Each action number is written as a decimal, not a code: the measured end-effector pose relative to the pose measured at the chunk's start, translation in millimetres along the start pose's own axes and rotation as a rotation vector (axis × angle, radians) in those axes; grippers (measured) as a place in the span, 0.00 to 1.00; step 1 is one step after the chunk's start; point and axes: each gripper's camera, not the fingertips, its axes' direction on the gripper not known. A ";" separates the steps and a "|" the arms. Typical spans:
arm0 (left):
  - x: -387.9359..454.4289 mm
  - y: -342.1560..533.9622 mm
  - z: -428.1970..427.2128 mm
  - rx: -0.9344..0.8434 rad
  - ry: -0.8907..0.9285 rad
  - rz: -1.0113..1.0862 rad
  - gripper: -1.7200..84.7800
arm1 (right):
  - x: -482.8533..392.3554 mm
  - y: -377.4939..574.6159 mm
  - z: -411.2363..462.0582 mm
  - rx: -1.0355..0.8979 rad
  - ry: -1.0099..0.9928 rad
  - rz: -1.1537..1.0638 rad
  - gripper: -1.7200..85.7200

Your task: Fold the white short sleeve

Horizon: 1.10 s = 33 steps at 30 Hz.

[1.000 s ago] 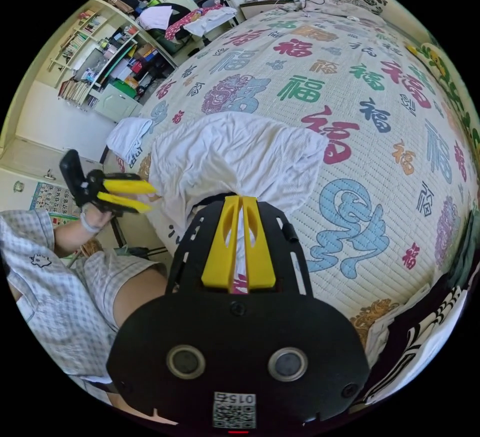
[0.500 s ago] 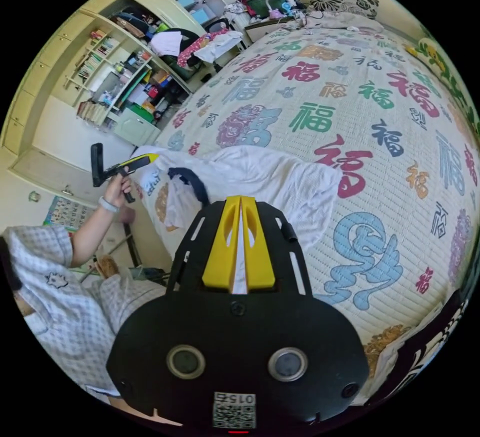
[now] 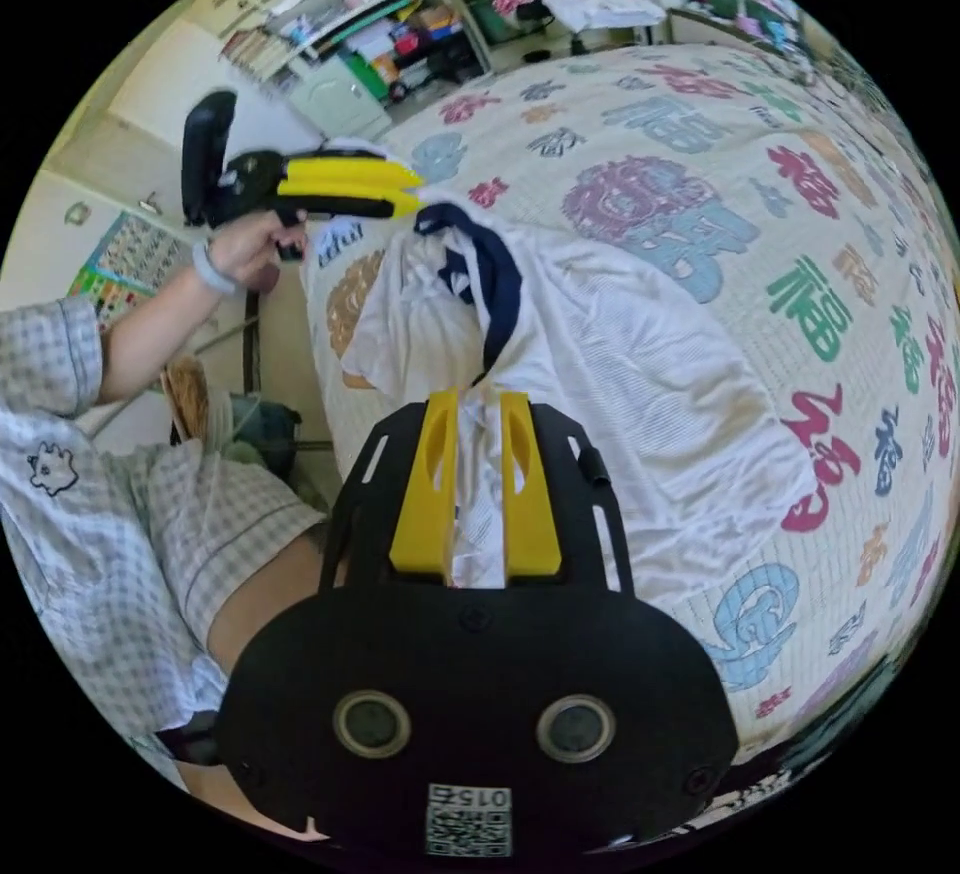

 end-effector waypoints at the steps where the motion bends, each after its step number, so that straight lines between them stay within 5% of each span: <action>1: 1.5 -5.6 7.3 -0.035 0.038 0.047 0.10 | -5.4 -5.1 9.2 -0.070 0.056 -0.013 0.11; 5: 1.9 -17.3 21.7 -0.167 0.137 0.110 0.10 | -13.0 -6.9 14.6 -0.127 0.090 -0.012 0.08; 11: 2.9 -37.4 1.9 -0.194 0.205 0.145 0.04 | -9.9 25.7 -51.8 0.037 -0.006 0.165 0.03; 19: 4.7 -62.1 -190.8 0.255 0.256 0.068 0.02 | -72.7 124.1 -254.3 0.523 0.020 0.296 0.02; 33: 74.1 -53.1 -495.9 0.758 0.205 0.316 0.02 | -316.2 224.2 -487.3 0.883 0.469 0.153 0.02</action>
